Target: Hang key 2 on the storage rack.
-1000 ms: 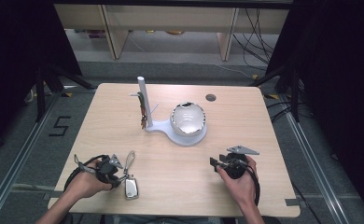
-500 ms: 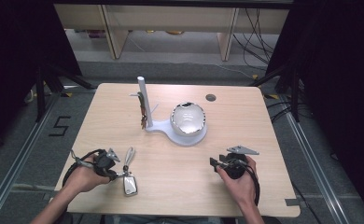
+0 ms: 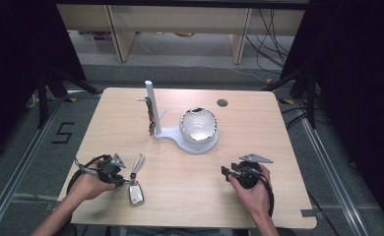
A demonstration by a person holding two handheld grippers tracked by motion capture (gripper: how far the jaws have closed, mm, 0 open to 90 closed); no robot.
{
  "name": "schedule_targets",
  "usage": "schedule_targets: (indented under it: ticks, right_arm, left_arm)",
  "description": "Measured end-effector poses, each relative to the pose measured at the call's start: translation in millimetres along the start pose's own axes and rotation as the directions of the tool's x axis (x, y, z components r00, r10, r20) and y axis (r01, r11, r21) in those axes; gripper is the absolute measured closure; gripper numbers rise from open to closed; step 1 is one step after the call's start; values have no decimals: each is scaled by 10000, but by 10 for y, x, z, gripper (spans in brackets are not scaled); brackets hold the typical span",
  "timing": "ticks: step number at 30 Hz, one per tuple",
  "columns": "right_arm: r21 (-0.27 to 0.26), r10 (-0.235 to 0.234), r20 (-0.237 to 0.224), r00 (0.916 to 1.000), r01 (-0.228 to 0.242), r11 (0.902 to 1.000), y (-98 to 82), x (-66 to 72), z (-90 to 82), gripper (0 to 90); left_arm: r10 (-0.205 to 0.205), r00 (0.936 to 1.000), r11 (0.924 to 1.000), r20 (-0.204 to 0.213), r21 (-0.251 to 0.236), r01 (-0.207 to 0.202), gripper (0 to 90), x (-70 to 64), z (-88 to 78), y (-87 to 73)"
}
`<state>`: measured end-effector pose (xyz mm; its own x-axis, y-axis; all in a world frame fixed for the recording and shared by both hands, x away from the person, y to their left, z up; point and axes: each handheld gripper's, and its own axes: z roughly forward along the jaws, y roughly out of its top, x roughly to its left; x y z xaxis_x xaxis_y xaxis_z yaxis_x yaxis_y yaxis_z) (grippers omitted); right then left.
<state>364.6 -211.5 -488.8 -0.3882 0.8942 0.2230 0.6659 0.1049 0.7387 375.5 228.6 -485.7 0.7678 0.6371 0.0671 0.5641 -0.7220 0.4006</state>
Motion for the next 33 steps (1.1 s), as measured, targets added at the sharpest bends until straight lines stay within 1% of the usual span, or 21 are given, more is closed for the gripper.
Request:
schedule_targets:
  ticks: [3,5,6,7,9,10,12,14,16,17,18,19,20,22,23,27,28,29,30,31,33]
  right_arm:
    - [-5,20,-104,9999,-20,10000,-2,-3,10,528]
    - [13,37,-81,10000,-37,10000,-4,2,10,528]
    - [10,44,-84,10000,-44,10000,-5,1,10,528]
    - [0,-2,-101,9999,2,10000,-4,-5,9,528]
    - [-1,10,-112,9999,-10,10000,-3,-6,8,528]
    - [15,9,-56,10000,-9,10000,-3,-4,3,528]
    - [-7,19,-122,9999,-19,10000,-5,-7,8,528]
    - [-12,15,-120,9999,-15,10000,-5,-6,9,527]
    - [41,230,-94,9997,-229,9997,-7,16,6,527]
    - [35,207,-91,9997,-206,9998,-7,13,6,527]
    - [-2,34,-110,9999,-34,10000,-6,-2,11,527]
    - [8,86,-93,9999,-86,10000,-7,3,9,527]
    - [186,465,-23,9989,-465,9987,-9,37,-8,527]
    - [2,268,-123,9996,-268,9996,-12,20,13,526]
    - [-12,57,-81,10000,-57,10000,-9,1,13,526]
    - [-24,36,-125,9999,-36,10000,-8,0,13,526]
    - [-40,-78,13,10000,78,10000,-7,-6,5,526]
    - [9,233,-118,9997,-233,9997,-10,13,8,526]
    - [-26,50,-152,9999,-51,10000,-8,0,12,526]
    - [-26,42,-149,9999,-42,10000,-8,1,12,525]
    - [-26,114,-125,9999,-114,9999,-10,3,10,525]
  left_arm:
    - [224,9997,9997,-60,-90,-225,753,1,26,1]
    - [232,9997,9997,76,-46,-232,787,-6,28,-3]
    - [365,9993,9993,103,55,-366,813,-1,16,-1]
    - [252,9996,9997,105,-30,-252,830,-11,19,-3]
    - [535,9984,9982,186,251,-540,843,4,-15,4]
    - [264,9995,9996,185,18,-264,850,-15,-21,5]
    - [194,9994,9998,289,-42,-193,862,-14,-48,14]
    - [-73,9991,9999,413,-139,79,866,-16,-79,22]
    - [-227,9986,9993,474,-278,240,866,-6,-107,33]
    - [-322,9975,9989,636,-320,343,866,-4,-116,38]
    - [-398,9970,9984,661,-363,423,866,-5,-118,41]
    - [-435,9969,9984,661,-331,457,867,-4,-122,45]
    - [-525,9961,9978,711,-369,552,867,-9,-125,50]
    - [-631,9953,9960,738,-583,675,867,-12,-134,63]
    - [-668,9955,9955,672,-628,710,867,-16,-151,73]
    - [-841,9944,9919,645,-897,897,868,-13,-210,102]
    - [-830,9948,9913,591,-977,886,868,-7,-231,114]
    - [-842,9946,9910,606,-992,899,868,0,-253,124]
    - [-943,9940,9895,549,-1045,996,869,6,-272,137]
    - [-892,9947,9895,516,-1095,944,868,22,-295,147]
    - [-1105,9925,9846,517,-1307,1165,868,41,-326,168]
